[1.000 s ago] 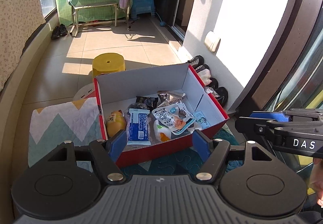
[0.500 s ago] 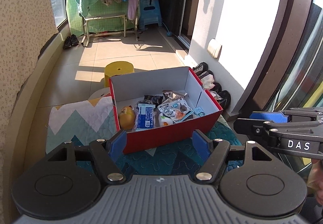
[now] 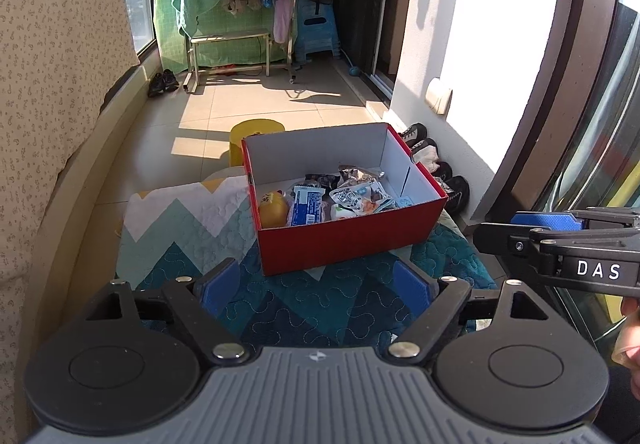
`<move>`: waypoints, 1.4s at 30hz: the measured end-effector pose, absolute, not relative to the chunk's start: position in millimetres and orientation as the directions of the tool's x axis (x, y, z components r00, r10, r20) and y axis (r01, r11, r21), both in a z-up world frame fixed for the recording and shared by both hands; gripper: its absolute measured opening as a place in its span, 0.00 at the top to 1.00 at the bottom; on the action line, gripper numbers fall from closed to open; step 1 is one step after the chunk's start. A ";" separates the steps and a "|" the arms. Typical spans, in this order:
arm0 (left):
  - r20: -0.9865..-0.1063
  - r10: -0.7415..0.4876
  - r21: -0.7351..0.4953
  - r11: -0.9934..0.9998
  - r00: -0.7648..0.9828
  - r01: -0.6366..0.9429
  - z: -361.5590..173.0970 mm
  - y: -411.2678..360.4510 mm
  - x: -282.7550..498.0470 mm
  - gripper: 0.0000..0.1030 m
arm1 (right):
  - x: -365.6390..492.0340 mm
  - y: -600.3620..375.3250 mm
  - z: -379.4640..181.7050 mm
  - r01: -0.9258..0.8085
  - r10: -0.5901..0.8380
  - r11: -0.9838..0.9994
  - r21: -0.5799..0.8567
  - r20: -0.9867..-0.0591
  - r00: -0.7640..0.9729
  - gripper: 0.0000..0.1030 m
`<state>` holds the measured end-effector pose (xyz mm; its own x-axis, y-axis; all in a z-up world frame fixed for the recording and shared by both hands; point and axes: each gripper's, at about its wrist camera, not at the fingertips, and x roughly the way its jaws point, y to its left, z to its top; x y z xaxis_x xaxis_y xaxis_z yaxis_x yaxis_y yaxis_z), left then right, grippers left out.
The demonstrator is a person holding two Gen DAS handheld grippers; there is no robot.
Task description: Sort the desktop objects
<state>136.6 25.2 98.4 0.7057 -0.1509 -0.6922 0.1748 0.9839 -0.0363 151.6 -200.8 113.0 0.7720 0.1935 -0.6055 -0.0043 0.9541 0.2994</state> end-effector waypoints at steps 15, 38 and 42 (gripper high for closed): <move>-0.709 -0.130 -0.043 0.989 0.693 0.142 86.9 31.3 108.0 0.00 | 124.2 -184.7 103.4 -0.021 0.199 0.955 0.295 -0.591 0.781 0.40; -0.705 -0.127 -0.052 0.991 0.698 0.127 81.1 34.2 99.0 0.00 | 108.7 -182.2 94.5 0.001 0.201 0.950 0.311 -0.615 0.762 0.40; -0.711 -0.124 -0.052 0.991 0.693 0.124 79.2 35.7 98.9 0.00 | 108.7 -181.0 93.0 0.003 0.205 0.949 0.316 -0.622 0.756 0.40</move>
<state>98.9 35.7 79.2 0.6925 -0.1244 -0.7106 0.1244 0.9909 -0.0523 108.7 -181.0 93.0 0.7556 0.2048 -0.6222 0.0035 0.9486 0.3164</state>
